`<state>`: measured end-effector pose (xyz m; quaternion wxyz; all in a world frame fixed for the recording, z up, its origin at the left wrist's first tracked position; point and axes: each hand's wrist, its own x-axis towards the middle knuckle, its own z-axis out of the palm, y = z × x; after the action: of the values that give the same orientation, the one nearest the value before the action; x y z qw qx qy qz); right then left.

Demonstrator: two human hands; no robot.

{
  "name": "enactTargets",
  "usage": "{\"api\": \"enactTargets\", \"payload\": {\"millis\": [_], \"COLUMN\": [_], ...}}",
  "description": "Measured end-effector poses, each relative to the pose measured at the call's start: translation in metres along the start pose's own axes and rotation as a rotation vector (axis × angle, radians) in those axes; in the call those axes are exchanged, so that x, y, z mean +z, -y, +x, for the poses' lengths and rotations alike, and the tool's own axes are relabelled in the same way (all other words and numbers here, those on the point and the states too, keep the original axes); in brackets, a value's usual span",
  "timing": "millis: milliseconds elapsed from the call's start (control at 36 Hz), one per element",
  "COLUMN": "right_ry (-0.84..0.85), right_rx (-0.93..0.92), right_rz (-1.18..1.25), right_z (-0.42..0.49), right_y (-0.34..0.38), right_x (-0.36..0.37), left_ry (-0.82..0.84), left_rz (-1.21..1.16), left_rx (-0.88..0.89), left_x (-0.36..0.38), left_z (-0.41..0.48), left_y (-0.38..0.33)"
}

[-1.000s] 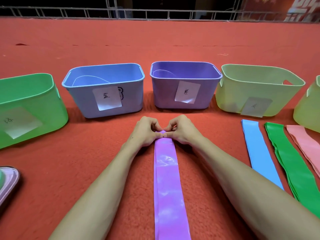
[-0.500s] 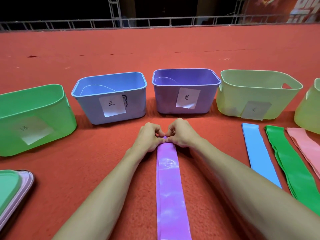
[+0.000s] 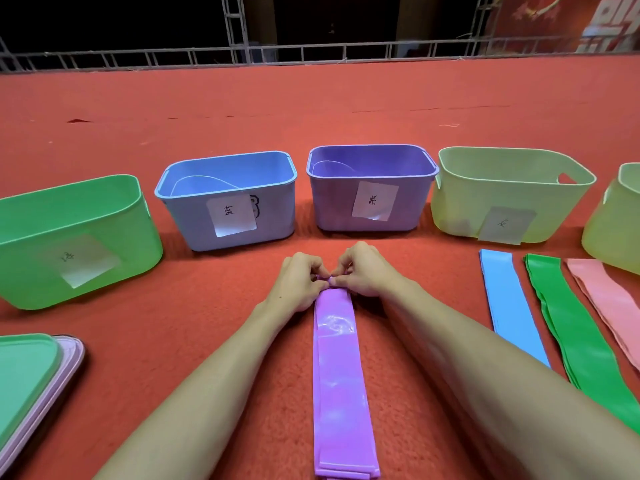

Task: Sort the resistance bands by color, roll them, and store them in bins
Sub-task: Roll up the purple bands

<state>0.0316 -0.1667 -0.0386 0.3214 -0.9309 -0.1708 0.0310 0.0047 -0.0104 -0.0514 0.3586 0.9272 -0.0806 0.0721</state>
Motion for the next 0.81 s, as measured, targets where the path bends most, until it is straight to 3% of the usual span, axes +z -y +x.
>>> {"api": "enactTargets", "payload": {"millis": [111,250,806], "right_ry": [0.072,0.013,-0.085], "right_rx": [0.087,0.112,-0.001], "right_rz": [0.070,0.006,-0.110], "right_z": [0.004,0.004,-0.013], "right_y": [0.008,0.012,0.011], "right_x": [-0.009,-0.001,0.009], "left_ry": [-0.003,-0.025,0.129], "left_rz": [-0.023,-0.030,0.030], "left_rx": [0.004,0.020,-0.080], "left_x": [0.000,0.002,-0.011], "left_z": [-0.001,-0.002,0.006], "left_y": [0.001,0.003,0.001]}}
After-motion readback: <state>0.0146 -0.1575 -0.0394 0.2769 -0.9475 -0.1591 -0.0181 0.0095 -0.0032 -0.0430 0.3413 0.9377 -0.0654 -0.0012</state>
